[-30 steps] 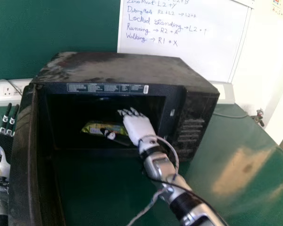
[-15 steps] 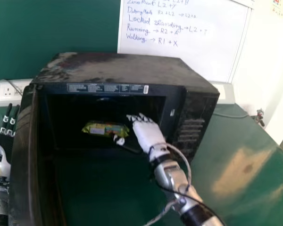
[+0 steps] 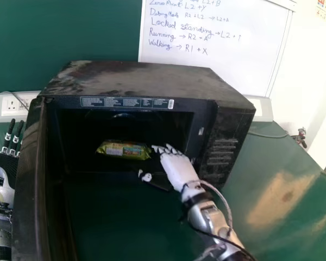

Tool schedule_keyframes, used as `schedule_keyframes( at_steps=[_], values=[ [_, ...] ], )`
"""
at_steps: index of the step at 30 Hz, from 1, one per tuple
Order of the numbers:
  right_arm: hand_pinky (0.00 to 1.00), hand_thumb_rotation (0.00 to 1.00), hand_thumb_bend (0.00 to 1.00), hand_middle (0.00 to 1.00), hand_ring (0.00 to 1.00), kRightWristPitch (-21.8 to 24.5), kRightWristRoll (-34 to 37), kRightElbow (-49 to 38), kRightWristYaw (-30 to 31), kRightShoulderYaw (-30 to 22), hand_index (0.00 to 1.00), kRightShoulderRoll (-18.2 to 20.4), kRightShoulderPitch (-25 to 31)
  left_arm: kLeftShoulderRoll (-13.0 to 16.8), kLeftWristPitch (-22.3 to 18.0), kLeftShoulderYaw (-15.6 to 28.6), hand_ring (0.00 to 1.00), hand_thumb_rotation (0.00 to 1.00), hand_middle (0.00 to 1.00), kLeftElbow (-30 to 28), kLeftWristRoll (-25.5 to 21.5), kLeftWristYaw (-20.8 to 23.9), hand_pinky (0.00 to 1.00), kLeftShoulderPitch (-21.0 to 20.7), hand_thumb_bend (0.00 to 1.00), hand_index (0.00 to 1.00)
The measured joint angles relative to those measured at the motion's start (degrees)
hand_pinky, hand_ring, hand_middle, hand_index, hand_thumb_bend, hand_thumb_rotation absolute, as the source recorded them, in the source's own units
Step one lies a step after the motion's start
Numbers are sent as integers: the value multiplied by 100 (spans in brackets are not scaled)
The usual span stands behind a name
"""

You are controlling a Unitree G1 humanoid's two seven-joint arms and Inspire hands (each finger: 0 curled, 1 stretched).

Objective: Put biscuit inside oven

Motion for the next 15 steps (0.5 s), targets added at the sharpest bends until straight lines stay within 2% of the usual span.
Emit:
schedule_keyframes(
  at_steps=[8, 15],
  values=[
    [88, 40, 81, 89, 87, -1016, 530, 191, -147, -411, 92, -76, 348, 2, 7, -3, 15, 63, 41, 15, 1, -7, 0, -5, 15, 86],
    [86, 40, 79, 87, 84, -1861, 1074, 349, -14, -713, 93, -223, 535, -4, -2, -6, 14, 65, 40, 1, 9, 64, 0, -5, 13, 85]
  ],
)
